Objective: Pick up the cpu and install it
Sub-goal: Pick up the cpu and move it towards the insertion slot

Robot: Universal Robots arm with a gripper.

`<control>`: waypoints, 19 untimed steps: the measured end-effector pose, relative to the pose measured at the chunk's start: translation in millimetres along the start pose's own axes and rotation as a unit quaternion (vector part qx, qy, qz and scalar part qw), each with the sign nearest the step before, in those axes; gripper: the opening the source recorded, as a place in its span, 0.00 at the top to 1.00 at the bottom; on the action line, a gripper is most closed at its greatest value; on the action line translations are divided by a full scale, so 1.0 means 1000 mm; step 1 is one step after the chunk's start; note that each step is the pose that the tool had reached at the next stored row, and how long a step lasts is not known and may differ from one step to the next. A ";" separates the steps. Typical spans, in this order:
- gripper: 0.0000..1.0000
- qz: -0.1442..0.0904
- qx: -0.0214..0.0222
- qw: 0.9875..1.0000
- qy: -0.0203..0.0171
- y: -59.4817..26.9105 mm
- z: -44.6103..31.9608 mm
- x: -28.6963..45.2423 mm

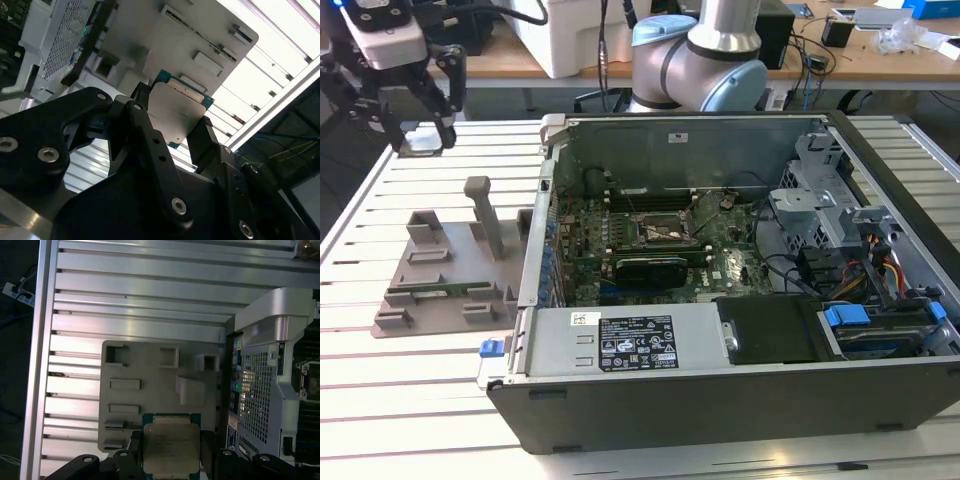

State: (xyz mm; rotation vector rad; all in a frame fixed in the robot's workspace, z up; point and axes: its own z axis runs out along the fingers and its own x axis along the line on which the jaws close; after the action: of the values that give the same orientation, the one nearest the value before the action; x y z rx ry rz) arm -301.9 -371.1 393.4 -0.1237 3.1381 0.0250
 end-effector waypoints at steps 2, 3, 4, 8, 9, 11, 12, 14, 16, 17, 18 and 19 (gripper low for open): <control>0.45 0.000 0.000 1.000 0.000 -0.0008 0.0001 -0.0096; 0.45 0.000 0.000 1.000 0.000 -0.0015 0.0001 -0.0195; 0.45 0.000 0.000 1.000 0.000 -0.0026 0.0001 -0.0324; 0.45 0.000 0.000 1.000 0.000 -0.0046 0.0001 -0.0584; 0.45 0.000 0.000 1.000 0.000 -0.0050 0.0001 -0.0633; 0.45 0.000 0.000 1.000 0.000 -0.0059 0.0001 -0.0736; 0.45 0.000 0.000 1.000 0.000 -0.0064 0.0001 -0.0804; 0.45 0.000 0.000 1.000 0.000 -0.0069 0.0001 -0.0878; 0.45 0.000 0.000 1.000 0.000 -0.0081 0.0001 -0.1029; 0.45 0.000 0.000 1.000 0.000 -0.0088 0.0001 -0.1111; 0.45 0.000 0.000 1.000 0.000 -0.0093 0.0002 -0.1179; 0.45 0.000 0.000 1.000 0.000 -0.0097 0.0002 -0.1224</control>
State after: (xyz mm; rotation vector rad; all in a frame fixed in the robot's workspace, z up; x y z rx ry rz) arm -179.1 -371.1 393.2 -0.1235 3.1380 0.0249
